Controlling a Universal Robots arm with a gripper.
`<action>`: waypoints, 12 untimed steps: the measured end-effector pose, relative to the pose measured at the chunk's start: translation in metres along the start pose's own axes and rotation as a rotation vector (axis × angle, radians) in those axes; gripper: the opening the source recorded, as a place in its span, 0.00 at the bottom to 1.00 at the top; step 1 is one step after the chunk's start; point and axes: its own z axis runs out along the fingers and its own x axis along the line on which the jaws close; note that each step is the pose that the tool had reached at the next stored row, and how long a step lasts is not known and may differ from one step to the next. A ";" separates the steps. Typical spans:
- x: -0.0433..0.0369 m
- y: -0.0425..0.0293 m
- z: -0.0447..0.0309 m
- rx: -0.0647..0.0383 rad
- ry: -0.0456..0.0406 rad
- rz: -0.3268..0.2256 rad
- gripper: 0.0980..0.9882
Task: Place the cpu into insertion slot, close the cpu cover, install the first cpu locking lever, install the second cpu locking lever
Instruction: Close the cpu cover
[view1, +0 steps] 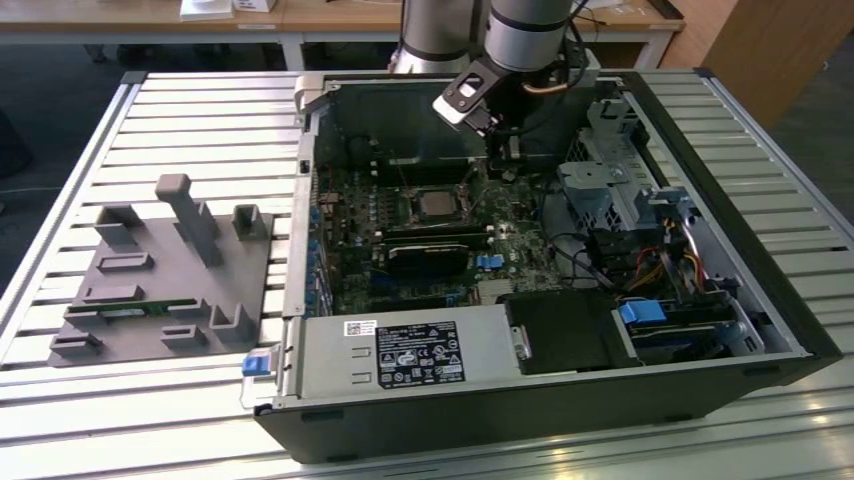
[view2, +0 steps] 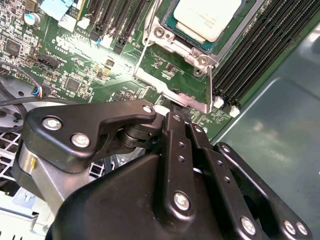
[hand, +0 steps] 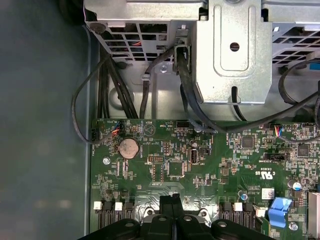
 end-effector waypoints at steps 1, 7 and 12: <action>0.0000 -0.0001 0.0000 0.000 0.0000 0.000 0.01; 0.0000 -0.0011 0.0000 0.000 0.0000 0.000 0.01; 0.0000 -0.0026 0.0000 0.000 0.0000 0.000 0.01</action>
